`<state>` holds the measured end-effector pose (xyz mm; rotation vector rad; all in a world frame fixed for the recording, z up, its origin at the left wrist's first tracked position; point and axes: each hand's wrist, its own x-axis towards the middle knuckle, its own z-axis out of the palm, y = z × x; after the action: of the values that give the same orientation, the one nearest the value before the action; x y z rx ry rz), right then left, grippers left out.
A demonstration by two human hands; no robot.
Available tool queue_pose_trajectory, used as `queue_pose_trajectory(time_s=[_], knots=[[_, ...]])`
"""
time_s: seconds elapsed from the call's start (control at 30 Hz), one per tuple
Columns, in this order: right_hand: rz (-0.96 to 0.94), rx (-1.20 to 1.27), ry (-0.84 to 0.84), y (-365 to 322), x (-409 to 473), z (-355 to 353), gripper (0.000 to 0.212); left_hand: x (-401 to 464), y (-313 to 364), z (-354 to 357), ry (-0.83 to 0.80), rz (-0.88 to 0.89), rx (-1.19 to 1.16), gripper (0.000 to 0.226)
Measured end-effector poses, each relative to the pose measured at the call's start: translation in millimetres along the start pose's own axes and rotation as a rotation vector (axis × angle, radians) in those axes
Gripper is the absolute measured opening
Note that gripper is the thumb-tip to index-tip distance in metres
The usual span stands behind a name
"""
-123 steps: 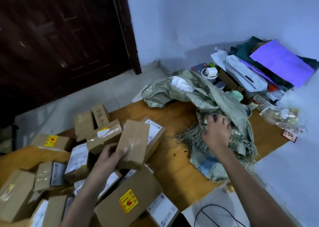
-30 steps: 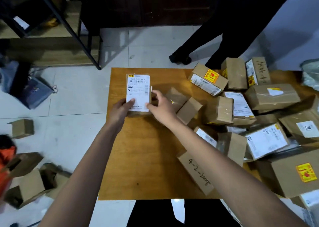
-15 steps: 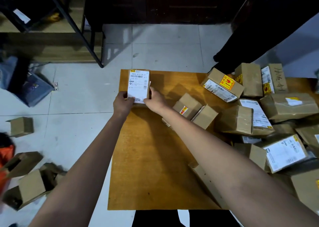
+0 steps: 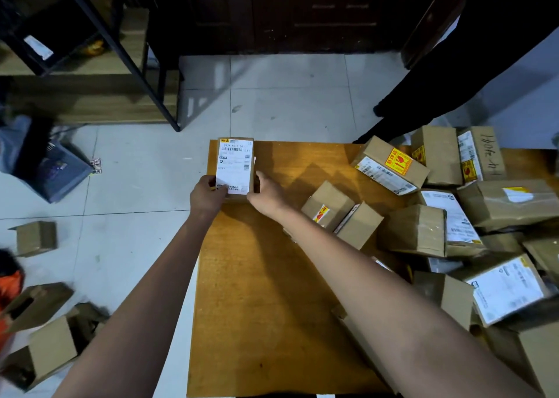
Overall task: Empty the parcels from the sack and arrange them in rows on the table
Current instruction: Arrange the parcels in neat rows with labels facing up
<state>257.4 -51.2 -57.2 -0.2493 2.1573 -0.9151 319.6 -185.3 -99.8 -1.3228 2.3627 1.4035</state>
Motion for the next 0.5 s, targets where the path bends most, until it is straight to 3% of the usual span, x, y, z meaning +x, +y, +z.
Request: queue_pose_trajectory(time_s=[0.13,0.3,0.5], knots=[[-0.04,-0.028,0.06,6.6,-11.5,-6.3,0.067,-9.5,4.7,-1.2,0.075,0.054,0.069,0.044],[-0.147,-0.146,0.299,31.2,-43.5,-35.2,0.059,-49.8,30.5,13.0,0.235,0.305,0.032,0.039],[-0.078,-0.297,0.476,62.3,-90.3,-79.6,0.05,-109.2,53.0,79.9,-0.023,0.519,0.117,0.036]])
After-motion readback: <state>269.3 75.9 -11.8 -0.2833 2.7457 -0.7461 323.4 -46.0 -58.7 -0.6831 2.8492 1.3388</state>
